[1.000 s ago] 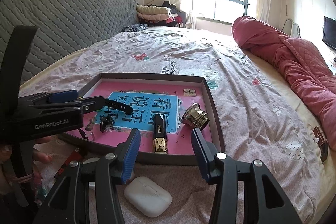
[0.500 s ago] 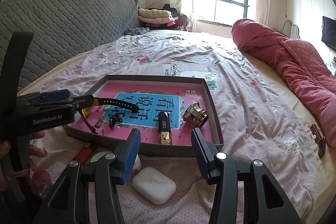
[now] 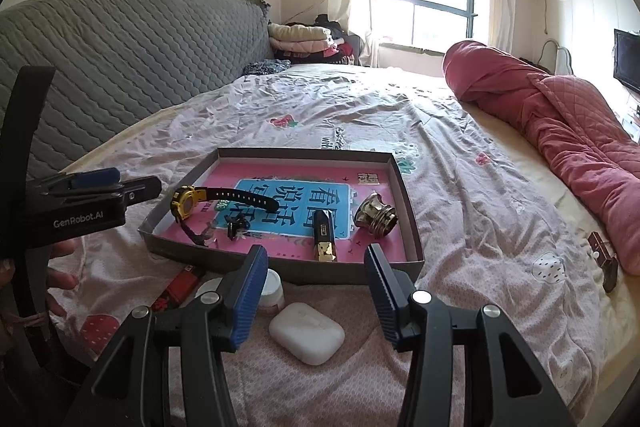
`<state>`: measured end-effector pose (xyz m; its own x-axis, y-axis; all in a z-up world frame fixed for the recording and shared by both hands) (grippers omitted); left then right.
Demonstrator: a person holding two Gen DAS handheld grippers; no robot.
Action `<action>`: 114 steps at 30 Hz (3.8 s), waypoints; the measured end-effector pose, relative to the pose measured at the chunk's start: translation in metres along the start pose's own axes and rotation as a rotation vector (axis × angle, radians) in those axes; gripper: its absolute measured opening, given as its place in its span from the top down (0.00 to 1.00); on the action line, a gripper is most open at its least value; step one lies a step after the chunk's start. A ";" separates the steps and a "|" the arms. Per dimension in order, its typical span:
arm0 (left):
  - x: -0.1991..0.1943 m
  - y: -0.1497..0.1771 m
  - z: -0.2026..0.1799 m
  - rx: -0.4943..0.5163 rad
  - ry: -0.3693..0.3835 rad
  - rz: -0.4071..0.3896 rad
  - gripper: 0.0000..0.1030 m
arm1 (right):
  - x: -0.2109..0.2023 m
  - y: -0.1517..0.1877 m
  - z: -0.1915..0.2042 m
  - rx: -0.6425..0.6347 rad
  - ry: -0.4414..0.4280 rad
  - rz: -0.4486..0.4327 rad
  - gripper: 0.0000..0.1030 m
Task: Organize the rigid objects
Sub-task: 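Withdraw both open grippers back from the box, then move left gripper to the red lighter while right gripper moves to the white bottle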
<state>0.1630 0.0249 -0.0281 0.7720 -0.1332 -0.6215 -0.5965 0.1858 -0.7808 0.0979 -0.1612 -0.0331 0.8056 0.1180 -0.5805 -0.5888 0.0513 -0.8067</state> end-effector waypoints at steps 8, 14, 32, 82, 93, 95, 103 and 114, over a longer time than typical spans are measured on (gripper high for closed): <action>-0.015 0.011 -0.016 0.027 0.004 0.024 0.28 | -0.010 0.006 0.004 0.014 -0.012 0.012 0.51; -0.025 0.022 -0.026 0.041 0.016 0.049 0.28 | -0.018 0.011 0.010 -0.001 -0.019 0.015 0.51; -0.046 0.052 -0.030 0.035 0.050 0.119 0.28 | -0.034 0.027 0.003 0.026 -0.020 0.055 0.51; -0.010 0.095 -0.039 0.014 0.075 0.299 0.28 | -0.008 0.056 0.009 0.016 -0.061 0.176 0.51; 0.011 0.100 -0.033 0.001 0.055 0.321 0.28 | 0.006 0.057 0.015 0.007 -0.073 0.182 0.51; 0.013 0.100 -0.033 -0.008 0.057 0.322 0.28 | 0.008 0.057 0.015 0.008 -0.073 0.183 0.51; 0.021 0.096 -0.036 -0.003 0.059 0.302 0.28 | 0.019 0.057 0.016 0.006 -0.070 0.186 0.51; 0.033 0.095 -0.039 0.005 0.077 0.305 0.34 | 0.033 0.059 0.020 -0.007 -0.066 0.197 0.51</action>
<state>0.1235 0.0004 -0.1250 0.5389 -0.1436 -0.8300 -0.7968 0.2327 -0.5576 0.0886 -0.1346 -0.0977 0.6687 0.1897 -0.7189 -0.7340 0.0142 -0.6790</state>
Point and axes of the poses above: each gripper's, at about its wrist camera, not at the fingertips, and x roughly the way its jaws point, z to its left, y to its underside, the point moved 9 cm from there along x, roughly the way its jaws point, and after that the axes turned 8 degrees about x, right-handed, at the moved point
